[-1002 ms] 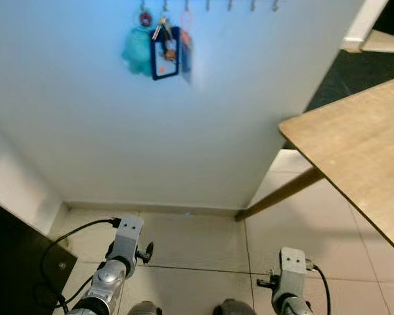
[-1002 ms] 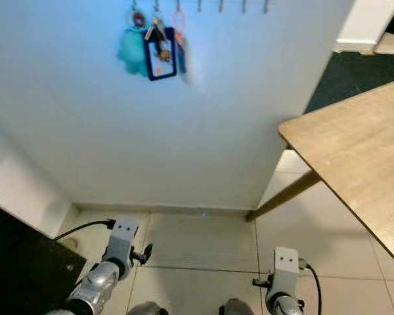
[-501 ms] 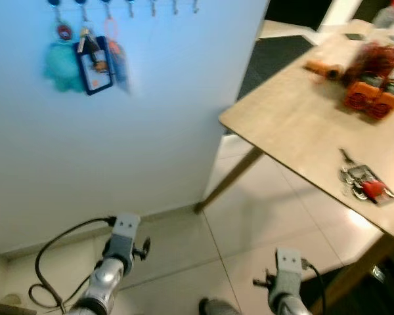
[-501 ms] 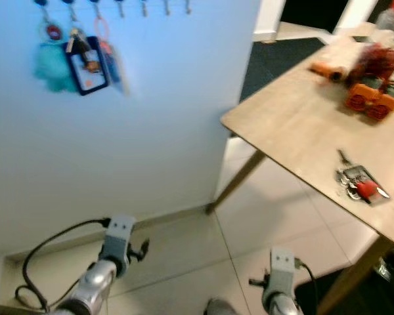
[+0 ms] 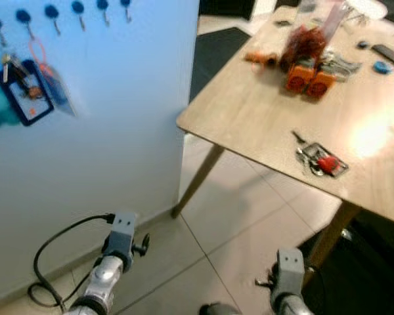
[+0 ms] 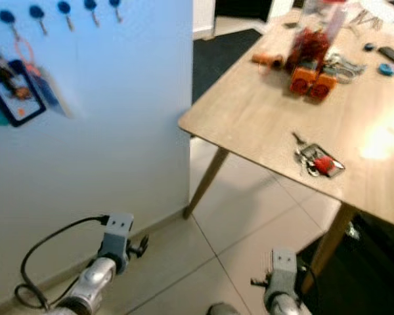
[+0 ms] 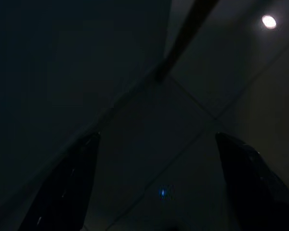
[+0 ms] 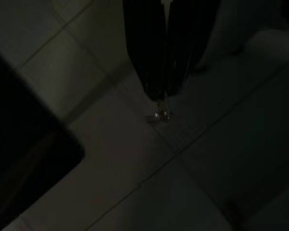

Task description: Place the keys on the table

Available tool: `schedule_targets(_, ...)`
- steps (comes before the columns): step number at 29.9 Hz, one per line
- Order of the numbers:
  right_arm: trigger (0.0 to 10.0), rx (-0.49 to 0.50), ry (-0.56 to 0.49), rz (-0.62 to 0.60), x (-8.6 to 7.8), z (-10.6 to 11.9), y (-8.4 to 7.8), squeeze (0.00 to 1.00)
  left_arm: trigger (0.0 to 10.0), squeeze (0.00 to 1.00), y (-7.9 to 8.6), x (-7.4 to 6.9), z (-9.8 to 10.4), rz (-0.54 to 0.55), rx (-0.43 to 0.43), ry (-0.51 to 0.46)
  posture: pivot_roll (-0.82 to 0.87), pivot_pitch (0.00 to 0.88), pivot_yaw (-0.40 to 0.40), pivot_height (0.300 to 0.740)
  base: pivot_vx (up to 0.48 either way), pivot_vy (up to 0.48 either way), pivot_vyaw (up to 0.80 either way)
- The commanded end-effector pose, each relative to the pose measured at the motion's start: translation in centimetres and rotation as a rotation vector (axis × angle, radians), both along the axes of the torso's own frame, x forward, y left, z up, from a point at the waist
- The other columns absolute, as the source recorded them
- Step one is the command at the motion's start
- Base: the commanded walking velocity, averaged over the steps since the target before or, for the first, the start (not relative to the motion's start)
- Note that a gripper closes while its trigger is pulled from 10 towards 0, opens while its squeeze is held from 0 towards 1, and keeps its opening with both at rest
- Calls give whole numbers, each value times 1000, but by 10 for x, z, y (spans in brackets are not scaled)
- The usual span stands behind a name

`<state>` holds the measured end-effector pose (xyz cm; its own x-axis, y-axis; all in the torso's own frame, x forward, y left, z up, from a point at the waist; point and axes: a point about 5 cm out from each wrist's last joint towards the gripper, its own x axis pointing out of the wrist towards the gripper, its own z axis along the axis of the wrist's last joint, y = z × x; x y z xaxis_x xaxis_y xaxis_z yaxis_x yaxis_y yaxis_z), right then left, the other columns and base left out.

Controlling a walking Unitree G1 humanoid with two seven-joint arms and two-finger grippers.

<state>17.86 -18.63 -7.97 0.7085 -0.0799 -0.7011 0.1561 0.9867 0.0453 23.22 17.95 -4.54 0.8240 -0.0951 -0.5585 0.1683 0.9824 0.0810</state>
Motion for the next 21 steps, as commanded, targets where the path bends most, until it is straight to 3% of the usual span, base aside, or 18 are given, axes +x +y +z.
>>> schedule_targets(1, 10000, -12, 29, -1, -8, -3, -5, 0, 10000, 0, -3, -1, -1, -10, -4, 4, 48, 93, 5, 740, 0, 0, -800)
schedule_targets(21, 10000, -11, 19, 32, -5, -2, -2, 0, 10000, 0, -4, -3, -3, -8, -20, 12, 50, 91, 3, 740, 0, 0, -800)
